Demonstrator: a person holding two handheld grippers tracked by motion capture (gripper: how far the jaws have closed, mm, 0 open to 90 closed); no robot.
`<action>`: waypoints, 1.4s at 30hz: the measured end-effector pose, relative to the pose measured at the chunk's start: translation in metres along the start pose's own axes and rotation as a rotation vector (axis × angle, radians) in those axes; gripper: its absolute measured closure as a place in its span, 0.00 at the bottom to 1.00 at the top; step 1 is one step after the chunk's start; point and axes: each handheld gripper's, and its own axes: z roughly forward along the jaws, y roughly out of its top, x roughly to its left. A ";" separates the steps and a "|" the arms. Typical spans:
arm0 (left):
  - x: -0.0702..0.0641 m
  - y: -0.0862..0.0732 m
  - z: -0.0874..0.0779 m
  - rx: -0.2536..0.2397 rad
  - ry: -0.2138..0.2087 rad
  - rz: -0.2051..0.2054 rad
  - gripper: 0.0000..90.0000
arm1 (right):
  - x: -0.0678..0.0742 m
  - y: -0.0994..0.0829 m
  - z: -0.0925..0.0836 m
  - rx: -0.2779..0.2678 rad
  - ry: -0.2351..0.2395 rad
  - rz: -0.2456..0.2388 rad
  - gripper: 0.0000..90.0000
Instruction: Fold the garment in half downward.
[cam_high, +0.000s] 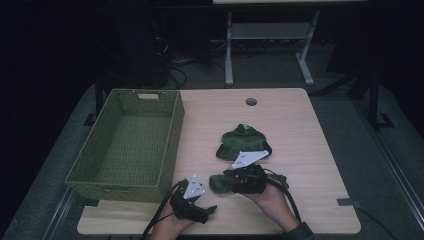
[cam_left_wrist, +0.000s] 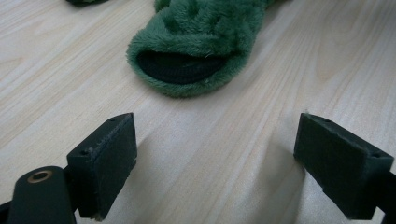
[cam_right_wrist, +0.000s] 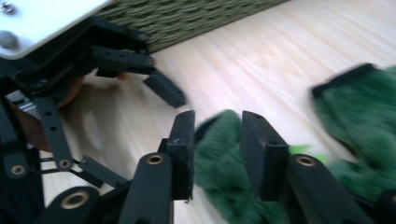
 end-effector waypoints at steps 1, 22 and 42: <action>0.000 0.000 0.000 -0.001 -0.001 0.001 0.14 | 0.002 0.001 0.003 0.004 0.005 -0.004 0.74; 0.001 0.000 -0.001 0.005 -0.008 0.016 0.14 | 0.017 -0.015 0.056 0.112 -0.047 -0.102 0.87; 0.001 0.000 0.000 -0.002 -0.012 0.005 0.14 | 0.015 -0.018 0.012 -0.007 0.071 -0.032 0.96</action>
